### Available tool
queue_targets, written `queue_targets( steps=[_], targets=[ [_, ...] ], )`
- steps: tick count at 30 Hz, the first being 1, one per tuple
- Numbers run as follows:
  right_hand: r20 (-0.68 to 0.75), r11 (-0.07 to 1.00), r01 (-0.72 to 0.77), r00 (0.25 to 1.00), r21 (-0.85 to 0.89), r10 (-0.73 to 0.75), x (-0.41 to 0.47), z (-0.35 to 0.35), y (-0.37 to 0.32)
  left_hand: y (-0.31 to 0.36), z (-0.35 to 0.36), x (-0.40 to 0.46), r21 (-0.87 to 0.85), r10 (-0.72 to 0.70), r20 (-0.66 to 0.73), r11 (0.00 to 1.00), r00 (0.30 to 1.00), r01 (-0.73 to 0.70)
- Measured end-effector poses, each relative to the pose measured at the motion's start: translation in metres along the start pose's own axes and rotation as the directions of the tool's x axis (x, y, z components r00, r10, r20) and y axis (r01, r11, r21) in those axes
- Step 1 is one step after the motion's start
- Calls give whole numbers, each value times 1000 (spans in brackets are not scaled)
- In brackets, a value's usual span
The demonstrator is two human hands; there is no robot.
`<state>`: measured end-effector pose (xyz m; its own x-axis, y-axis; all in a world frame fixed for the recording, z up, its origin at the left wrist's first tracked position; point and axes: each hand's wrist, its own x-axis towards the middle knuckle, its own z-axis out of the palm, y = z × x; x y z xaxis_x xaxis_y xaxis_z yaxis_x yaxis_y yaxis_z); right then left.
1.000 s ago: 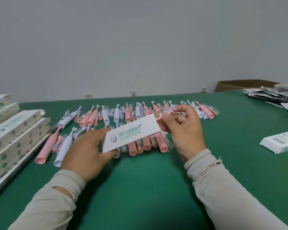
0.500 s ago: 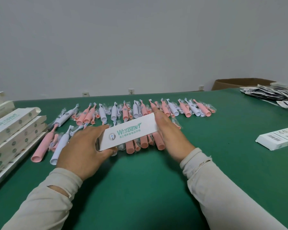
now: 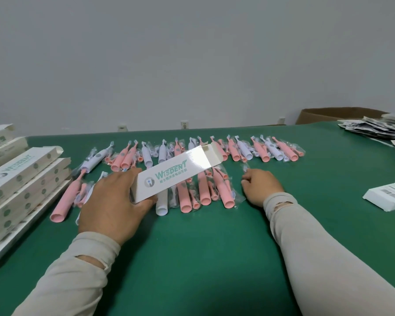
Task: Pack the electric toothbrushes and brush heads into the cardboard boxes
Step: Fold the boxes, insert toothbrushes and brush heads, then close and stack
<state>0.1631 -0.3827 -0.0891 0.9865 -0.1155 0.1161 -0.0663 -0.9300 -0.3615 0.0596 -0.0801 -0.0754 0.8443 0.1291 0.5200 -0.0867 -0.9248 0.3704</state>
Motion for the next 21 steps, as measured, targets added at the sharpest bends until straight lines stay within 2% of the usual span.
queue_targets(
  steps=[4, 8, 10, 11, 12, 13, 14, 16, 17, 18, 19, 21],
  targets=[
    [-74, 993, -115, 991, 0, 115, -3, -10, 5, -1, 0, 0, 2, 0, 9, 1000, 1000, 0],
    [-4, 973, -170, 985, -155, 172, -11, -22, 5, -1, 0, -2, 27, -7, 24, 1000, 1000, 6],
    [38, 974, -152, 986, -168, 161, -16, -26, 7, 0, 0, -2, 25, -8, 27, 1000, 1000, 7],
    [46, 988, -117, 991, -106, 122, -19, -27, 7, 1, 0, -2, 24, -6, 28, 1000, 1000, 5],
    [29, 998, -57, 998, 31, 56, -22, -27, 6, 1, 0, -3, 26, -4, 32, 1000, 999, 3],
    [-16, 971, 23, 1000, 238, -20, -28, -27, 2, 2, 0, -3, 28, -4, 38, 1000, 999, 3],
    [-86, 872, 103, 994, 479, -70, -35, -29, -5, 2, 0, -3, 25, -5, 44, 1000, 999, 4],
    [-199, 511, 209, 977, 834, -74, -48, -36, -23, 1, 0, -4, 15, -10, 47, 1000, 999, 9],
    [-224, 320, 235, 972, 918, -72, -54, -38, -33, 1, 0, -4, 10, -12, 43, 1000, 999, 11],
    [-240, 174, 248, 968, 953, -68, -60, -40, -42, 1, 0, -5, 6, -14, 38, 1000, 999, 14],
    [-257, 95, 261, 965, 961, -56, -65, -40, -50, 1, 0, -5, 5, -16, 35, 1000, 999, 16],
    [-315, 74, 314, 949, 946, -8, -72, -38, -59, 2, 0, -5, 9, -21, 34, 1000, 999, 20]
  ],
)
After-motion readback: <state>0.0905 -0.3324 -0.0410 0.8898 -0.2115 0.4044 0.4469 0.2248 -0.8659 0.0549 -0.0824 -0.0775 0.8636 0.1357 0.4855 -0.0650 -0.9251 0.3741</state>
